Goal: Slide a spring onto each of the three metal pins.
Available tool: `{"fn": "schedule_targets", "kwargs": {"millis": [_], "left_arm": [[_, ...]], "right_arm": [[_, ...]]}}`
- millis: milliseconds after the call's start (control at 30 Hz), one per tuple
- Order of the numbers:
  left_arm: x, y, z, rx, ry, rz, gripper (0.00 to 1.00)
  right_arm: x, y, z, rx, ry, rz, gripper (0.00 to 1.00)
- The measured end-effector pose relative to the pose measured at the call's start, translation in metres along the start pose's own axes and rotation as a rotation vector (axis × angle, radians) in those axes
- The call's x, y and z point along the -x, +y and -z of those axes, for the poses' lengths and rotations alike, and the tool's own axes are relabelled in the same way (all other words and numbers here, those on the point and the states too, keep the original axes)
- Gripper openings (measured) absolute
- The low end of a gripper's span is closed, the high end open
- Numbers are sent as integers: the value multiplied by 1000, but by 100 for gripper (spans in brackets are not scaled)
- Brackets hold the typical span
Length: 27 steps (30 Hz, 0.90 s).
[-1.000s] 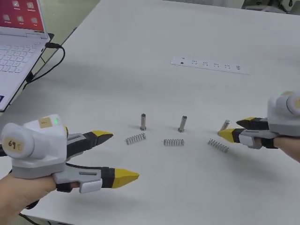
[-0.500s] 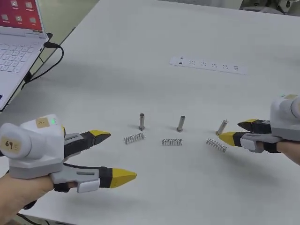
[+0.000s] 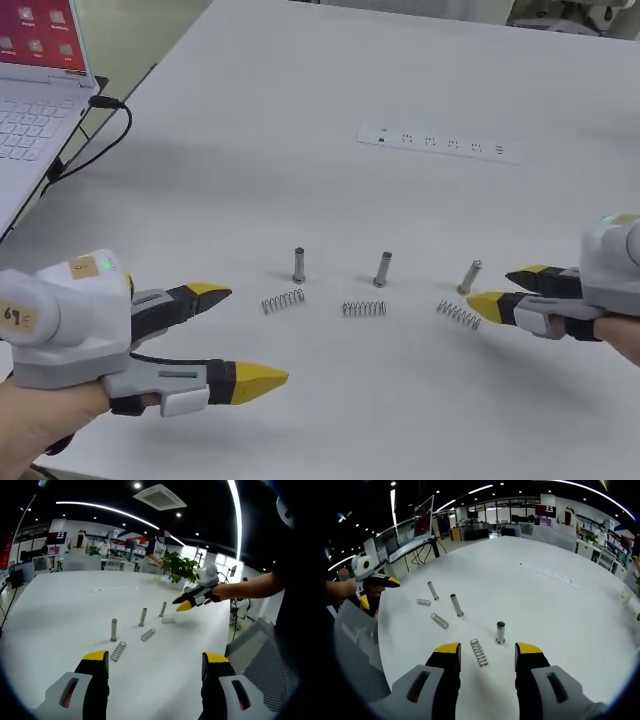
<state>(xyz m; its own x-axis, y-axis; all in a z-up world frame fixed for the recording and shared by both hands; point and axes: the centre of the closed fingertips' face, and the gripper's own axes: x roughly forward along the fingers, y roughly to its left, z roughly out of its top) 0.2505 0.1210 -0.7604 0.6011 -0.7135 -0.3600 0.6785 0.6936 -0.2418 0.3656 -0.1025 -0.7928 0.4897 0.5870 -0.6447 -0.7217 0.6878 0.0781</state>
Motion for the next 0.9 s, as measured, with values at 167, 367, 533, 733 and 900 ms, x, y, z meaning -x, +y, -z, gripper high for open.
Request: {"fn": "schedule_targets", "kwargs": {"millis": [167, 367, 533, 733, 900], "left_arm": [[-2, 0, 0, 0, 2, 4, 72], [-3, 1, 0, -1, 3, 7, 72], [-3, 1, 0, -1, 1, 6, 72], [-2, 1, -1, -1, 1, 4, 71], [-2, 0, 1, -1, 5, 5, 71]], "right_arm": [[0, 1, 4, 0, 11, -5, 41], [2, 1, 6, 5, 15, -8, 41], [3, 3, 6, 10, 18, -12, 40], [3, 9, 11, 52, 41, -27, 39], [1, 14, 13, 71, 56, -40, 38]]}}
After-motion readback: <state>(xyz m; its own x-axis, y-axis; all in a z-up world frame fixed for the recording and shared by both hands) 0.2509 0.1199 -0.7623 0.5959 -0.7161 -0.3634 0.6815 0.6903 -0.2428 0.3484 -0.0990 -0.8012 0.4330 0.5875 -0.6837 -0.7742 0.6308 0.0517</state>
